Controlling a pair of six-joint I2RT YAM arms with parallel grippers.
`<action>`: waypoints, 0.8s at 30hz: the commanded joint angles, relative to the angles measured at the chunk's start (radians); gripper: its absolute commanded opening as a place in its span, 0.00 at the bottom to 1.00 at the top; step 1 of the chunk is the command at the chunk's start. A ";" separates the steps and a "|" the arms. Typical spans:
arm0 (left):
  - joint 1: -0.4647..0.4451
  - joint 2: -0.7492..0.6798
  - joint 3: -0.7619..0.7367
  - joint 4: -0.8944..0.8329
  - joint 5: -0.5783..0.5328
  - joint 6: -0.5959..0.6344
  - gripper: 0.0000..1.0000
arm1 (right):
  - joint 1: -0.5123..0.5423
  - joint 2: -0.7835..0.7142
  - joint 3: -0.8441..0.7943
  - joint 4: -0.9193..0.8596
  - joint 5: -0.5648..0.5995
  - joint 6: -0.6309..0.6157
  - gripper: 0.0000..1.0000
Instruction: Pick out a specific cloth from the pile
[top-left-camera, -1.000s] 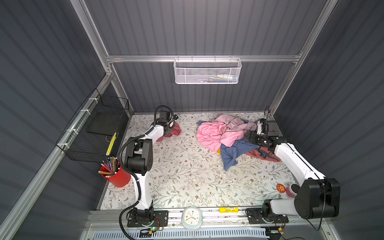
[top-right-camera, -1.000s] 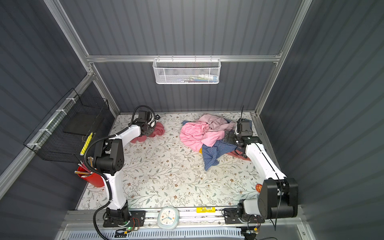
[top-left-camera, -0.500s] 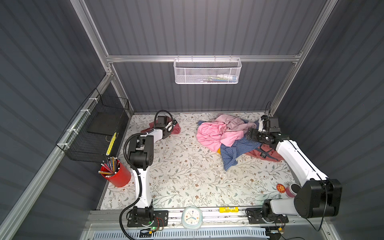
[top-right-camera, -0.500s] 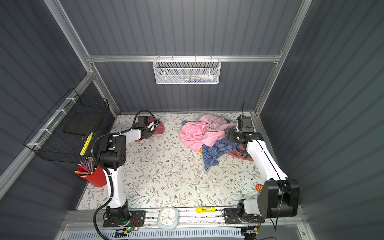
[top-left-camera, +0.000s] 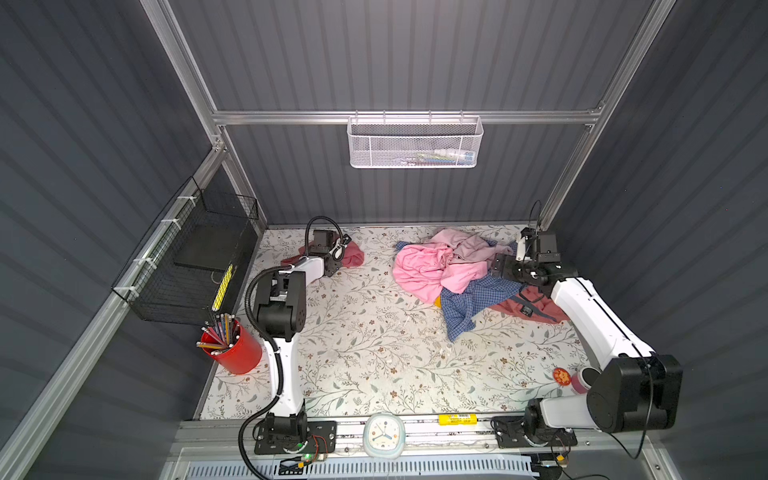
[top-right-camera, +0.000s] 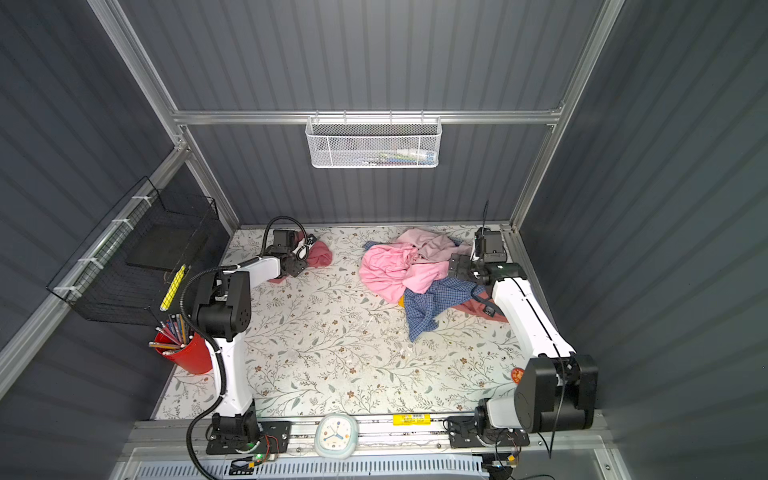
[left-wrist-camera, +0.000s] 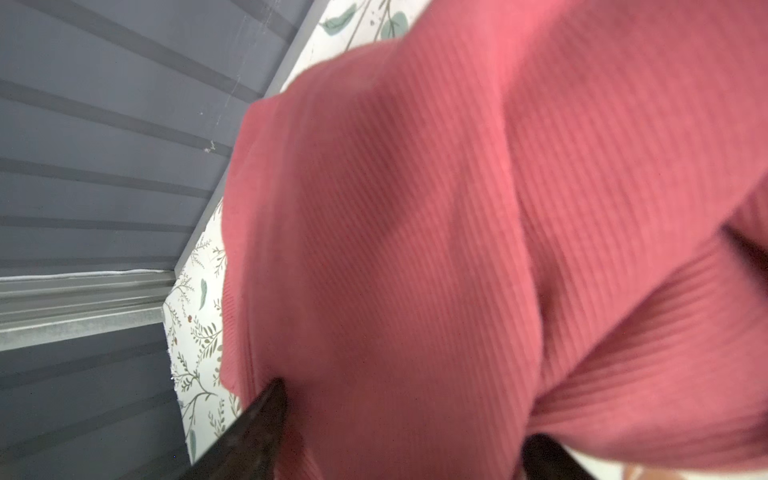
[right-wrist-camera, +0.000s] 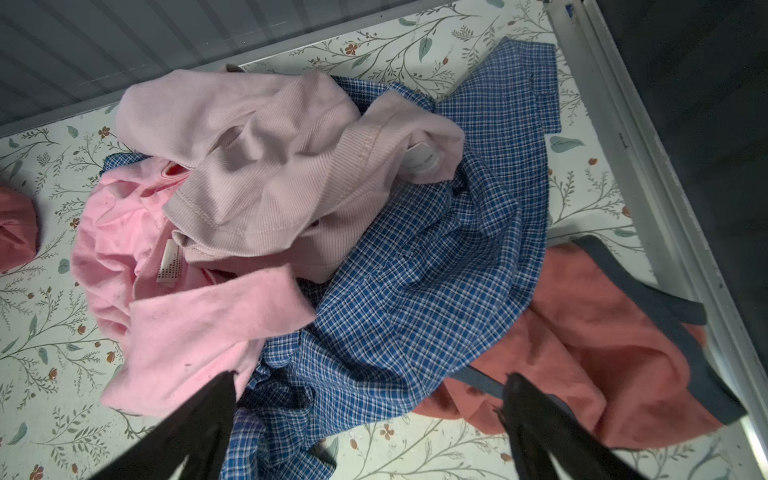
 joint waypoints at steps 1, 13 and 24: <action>-0.005 -0.069 -0.026 -0.035 0.038 -0.054 0.95 | -0.004 -0.048 -0.037 0.040 0.012 -0.037 0.99; -0.005 -0.250 -0.179 -0.024 0.023 -0.185 1.00 | -0.017 -0.183 -0.154 0.144 0.016 -0.183 0.99; -0.004 -0.351 -0.210 -0.081 -0.022 -0.435 1.00 | -0.026 -0.323 -0.323 0.331 -0.027 -0.243 0.99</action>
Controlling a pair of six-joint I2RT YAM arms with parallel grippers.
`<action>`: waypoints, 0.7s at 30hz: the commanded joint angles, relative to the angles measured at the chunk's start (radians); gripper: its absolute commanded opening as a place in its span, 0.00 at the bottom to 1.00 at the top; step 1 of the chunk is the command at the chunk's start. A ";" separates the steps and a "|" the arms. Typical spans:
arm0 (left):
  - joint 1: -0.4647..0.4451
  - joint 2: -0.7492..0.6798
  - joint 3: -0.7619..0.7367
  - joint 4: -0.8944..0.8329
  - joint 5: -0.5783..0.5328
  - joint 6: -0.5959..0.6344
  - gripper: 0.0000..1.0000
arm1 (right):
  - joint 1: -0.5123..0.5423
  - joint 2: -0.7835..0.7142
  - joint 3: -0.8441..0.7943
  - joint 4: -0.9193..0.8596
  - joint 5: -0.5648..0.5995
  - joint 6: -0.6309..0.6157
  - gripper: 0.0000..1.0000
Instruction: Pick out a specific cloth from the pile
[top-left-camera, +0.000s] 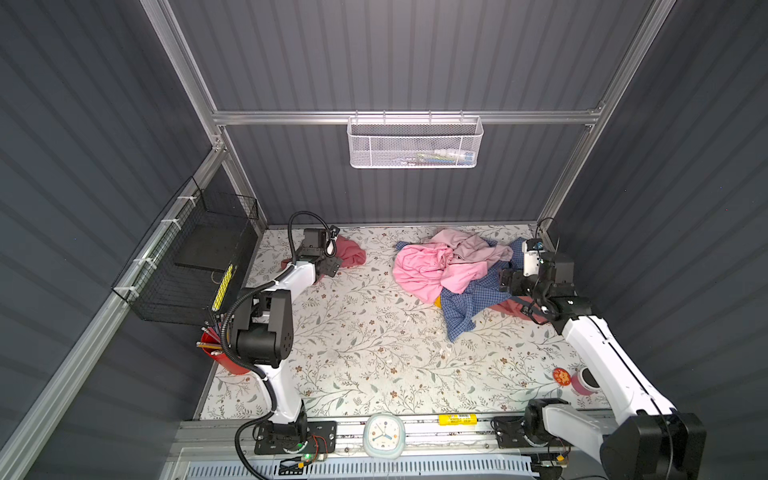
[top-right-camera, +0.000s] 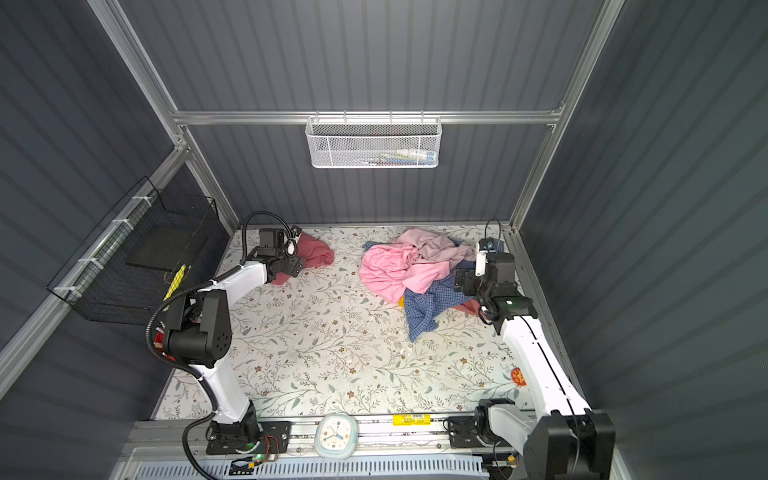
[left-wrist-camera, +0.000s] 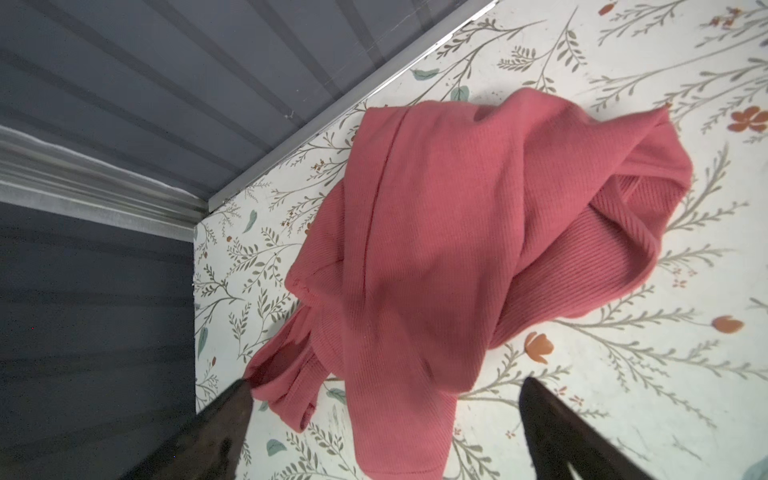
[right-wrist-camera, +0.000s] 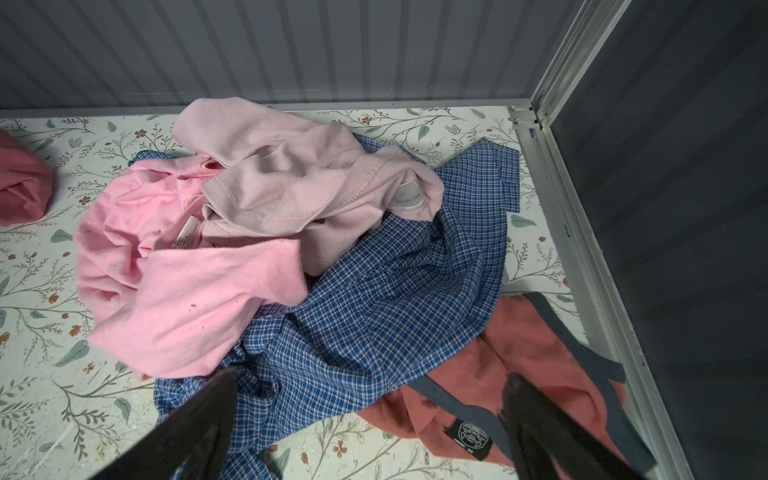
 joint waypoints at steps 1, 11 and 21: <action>-0.002 -0.075 -0.035 -0.038 -0.010 -0.136 1.00 | -0.005 -0.046 -0.052 0.102 -0.017 -0.021 0.99; -0.002 -0.180 -0.130 -0.022 0.016 -0.234 1.00 | -0.009 -0.104 -0.153 0.193 -0.048 0.003 0.99; -0.002 -0.266 -0.210 0.020 0.130 -0.380 1.00 | -0.009 -0.134 -0.222 0.269 -0.059 -0.003 0.99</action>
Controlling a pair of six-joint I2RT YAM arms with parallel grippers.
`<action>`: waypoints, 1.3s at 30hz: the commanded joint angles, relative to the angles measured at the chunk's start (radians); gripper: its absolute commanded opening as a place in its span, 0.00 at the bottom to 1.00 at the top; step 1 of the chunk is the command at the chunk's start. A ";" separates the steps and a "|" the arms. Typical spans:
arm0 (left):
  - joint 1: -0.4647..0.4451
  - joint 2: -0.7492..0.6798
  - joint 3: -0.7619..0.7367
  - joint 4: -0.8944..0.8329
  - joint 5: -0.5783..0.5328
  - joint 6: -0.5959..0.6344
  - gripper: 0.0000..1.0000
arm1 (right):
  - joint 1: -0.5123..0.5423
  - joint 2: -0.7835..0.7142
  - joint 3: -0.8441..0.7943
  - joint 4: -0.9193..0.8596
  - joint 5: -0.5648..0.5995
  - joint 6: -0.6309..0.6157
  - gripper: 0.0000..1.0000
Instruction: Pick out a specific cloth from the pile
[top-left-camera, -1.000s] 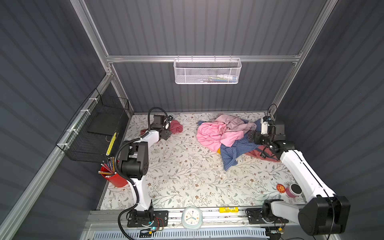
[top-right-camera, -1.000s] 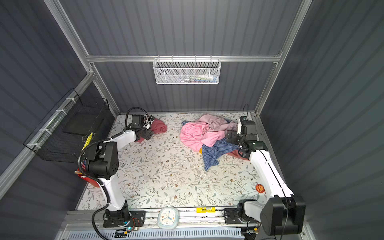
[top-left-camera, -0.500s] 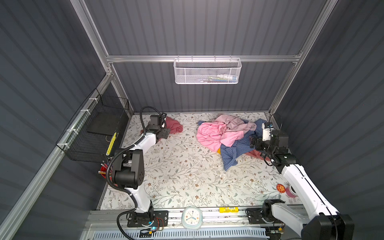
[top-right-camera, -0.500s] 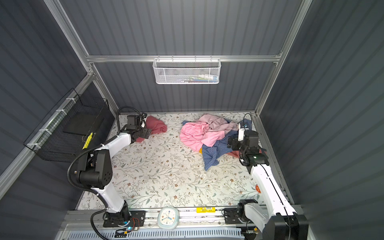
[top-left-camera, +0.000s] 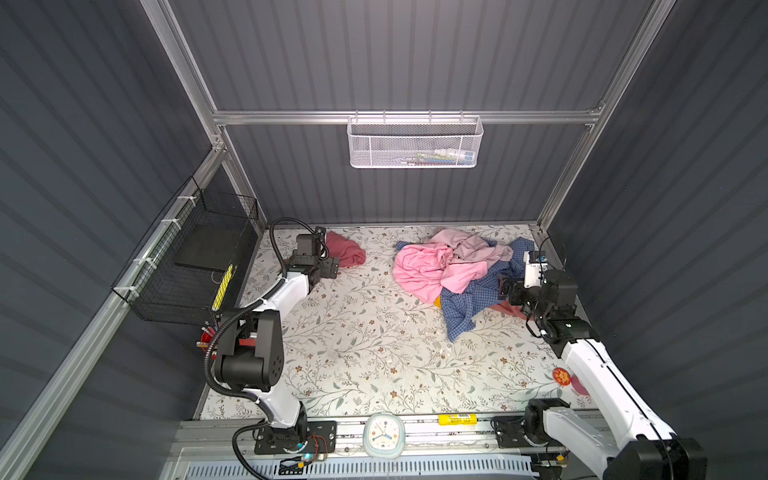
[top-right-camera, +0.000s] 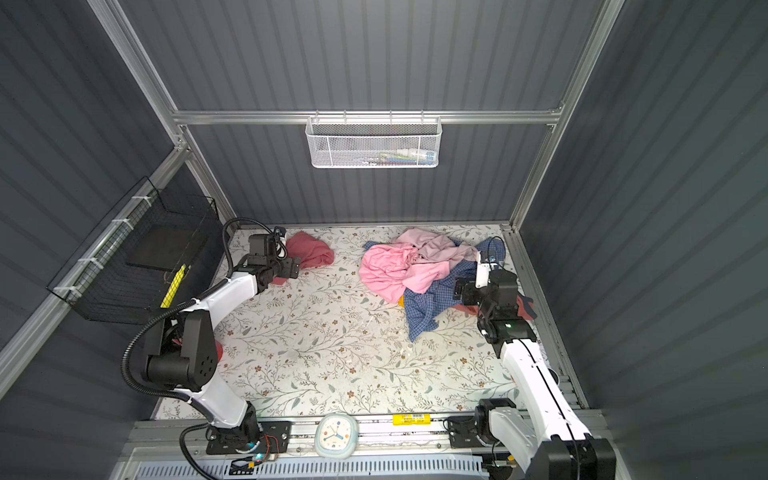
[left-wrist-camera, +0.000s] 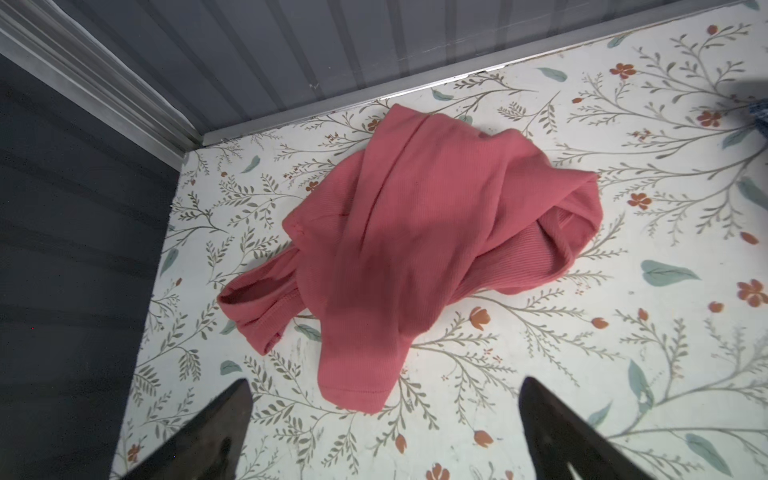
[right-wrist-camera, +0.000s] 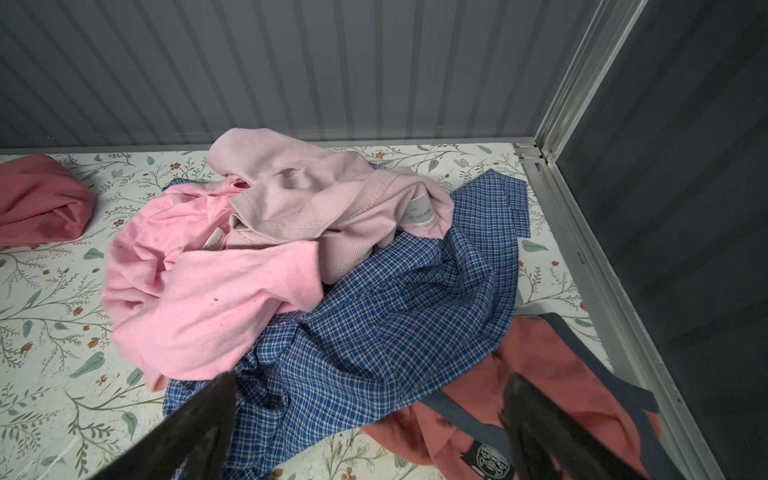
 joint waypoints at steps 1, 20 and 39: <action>-0.002 -0.082 -0.053 0.015 0.075 -0.093 1.00 | -0.004 -0.016 -0.036 0.069 -0.007 -0.015 0.99; 0.000 -0.251 -0.248 0.085 -0.012 -0.318 1.00 | -0.078 0.114 -0.355 0.729 0.024 0.007 0.99; 0.018 -0.320 -0.542 0.539 -0.229 -0.214 1.00 | -0.104 0.489 -0.388 1.112 -0.015 0.033 0.99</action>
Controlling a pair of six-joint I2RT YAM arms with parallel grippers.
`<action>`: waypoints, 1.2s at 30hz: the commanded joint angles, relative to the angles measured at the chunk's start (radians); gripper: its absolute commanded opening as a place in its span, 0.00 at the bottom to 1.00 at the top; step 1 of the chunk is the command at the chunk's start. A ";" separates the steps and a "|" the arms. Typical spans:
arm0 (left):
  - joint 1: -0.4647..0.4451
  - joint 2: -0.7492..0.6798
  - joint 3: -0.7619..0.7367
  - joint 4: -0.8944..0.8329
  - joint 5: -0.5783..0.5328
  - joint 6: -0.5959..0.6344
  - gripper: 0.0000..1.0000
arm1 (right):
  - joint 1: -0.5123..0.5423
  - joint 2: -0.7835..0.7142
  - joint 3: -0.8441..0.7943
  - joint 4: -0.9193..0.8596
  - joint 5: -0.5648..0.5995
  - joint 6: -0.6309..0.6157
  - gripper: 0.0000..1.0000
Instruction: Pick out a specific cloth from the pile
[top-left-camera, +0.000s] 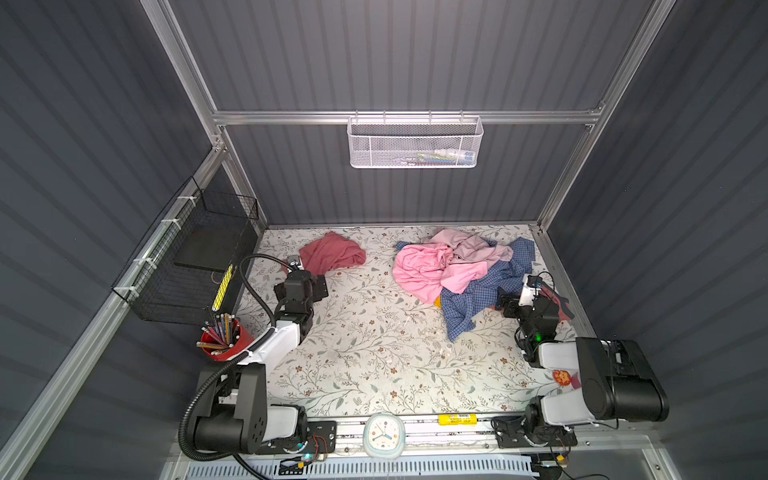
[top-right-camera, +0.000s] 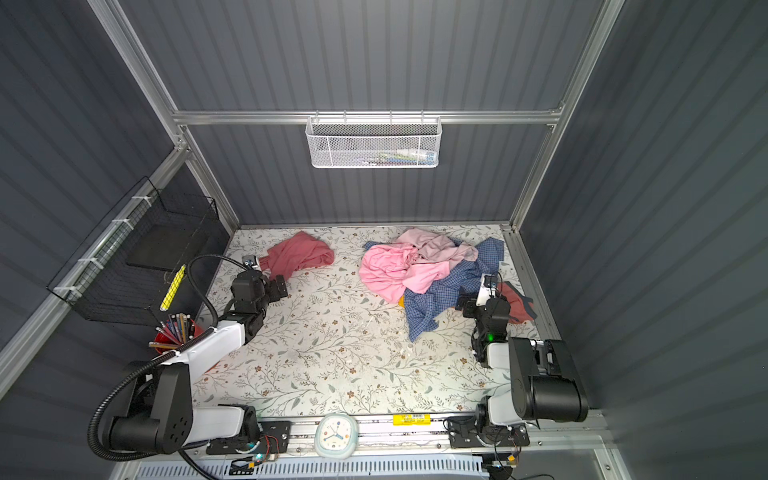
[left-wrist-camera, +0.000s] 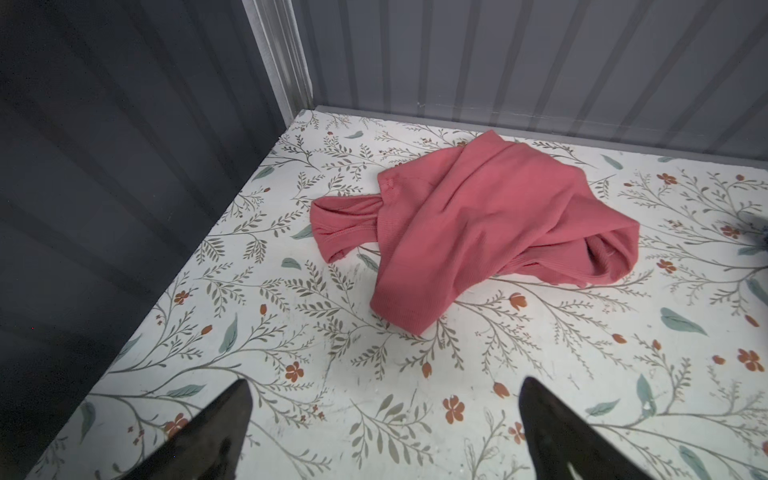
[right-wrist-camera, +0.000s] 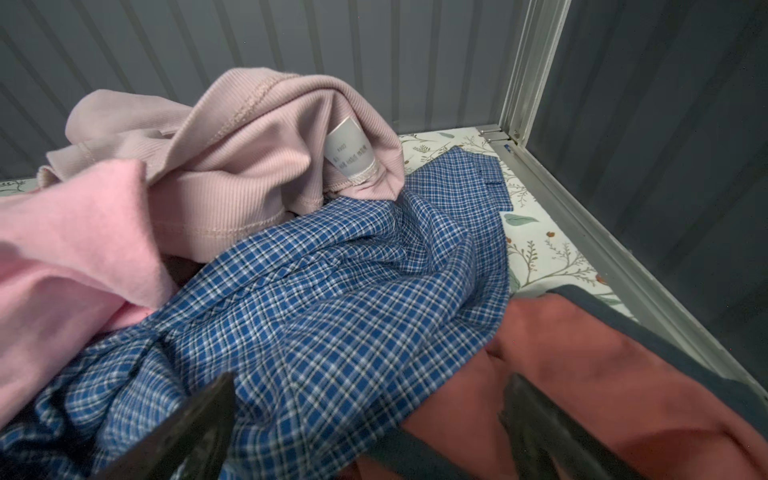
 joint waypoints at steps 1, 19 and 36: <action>0.005 0.032 -0.038 0.173 -0.025 0.059 1.00 | -0.003 0.009 0.015 0.054 -0.013 0.006 0.99; 0.045 0.123 -0.159 0.420 0.229 0.157 1.00 | 0.000 0.006 0.069 -0.052 0.021 0.015 0.99; 0.043 0.370 -0.153 0.574 0.111 0.110 1.00 | 0.030 0.006 0.059 -0.035 0.042 -0.012 0.99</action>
